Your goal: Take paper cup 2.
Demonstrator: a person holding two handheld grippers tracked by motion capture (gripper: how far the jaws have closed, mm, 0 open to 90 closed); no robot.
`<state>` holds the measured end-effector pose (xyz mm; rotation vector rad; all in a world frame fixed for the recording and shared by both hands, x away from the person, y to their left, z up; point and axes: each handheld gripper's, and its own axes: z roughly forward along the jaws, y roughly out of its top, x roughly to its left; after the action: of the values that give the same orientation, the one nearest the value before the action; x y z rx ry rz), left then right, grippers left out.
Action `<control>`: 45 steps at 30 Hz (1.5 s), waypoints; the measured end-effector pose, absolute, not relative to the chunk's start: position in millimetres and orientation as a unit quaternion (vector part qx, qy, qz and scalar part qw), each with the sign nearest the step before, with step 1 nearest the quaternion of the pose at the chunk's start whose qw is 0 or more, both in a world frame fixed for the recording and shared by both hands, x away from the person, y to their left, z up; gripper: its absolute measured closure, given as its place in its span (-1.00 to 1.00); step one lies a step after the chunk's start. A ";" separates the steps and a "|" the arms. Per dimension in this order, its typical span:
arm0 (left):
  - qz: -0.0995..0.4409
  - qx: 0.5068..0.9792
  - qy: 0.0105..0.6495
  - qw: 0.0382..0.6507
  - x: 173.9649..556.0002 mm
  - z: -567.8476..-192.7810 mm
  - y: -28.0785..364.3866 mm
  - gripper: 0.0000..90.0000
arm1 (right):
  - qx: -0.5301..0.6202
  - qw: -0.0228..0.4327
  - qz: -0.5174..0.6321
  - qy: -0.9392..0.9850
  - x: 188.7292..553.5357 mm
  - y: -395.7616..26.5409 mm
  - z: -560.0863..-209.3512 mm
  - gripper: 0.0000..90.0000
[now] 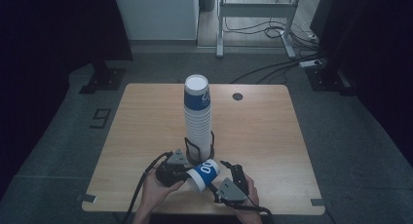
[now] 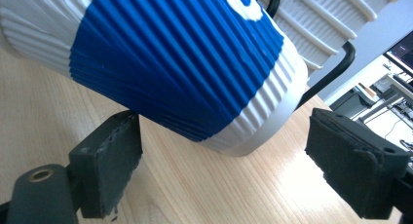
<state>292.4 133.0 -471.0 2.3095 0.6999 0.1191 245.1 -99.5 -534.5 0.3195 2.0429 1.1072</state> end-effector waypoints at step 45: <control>0.004 0.897 0.289 0.335 301.2 -471.6 107.0 0.93 | 0.066 0.349 0.449 0.820 237.7 -69.0 -529.9 -0.82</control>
<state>301.2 107.0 -471.6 2.3392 0.7546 0.0099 237.7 -69.0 -529.9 0.1703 2.1249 1.1628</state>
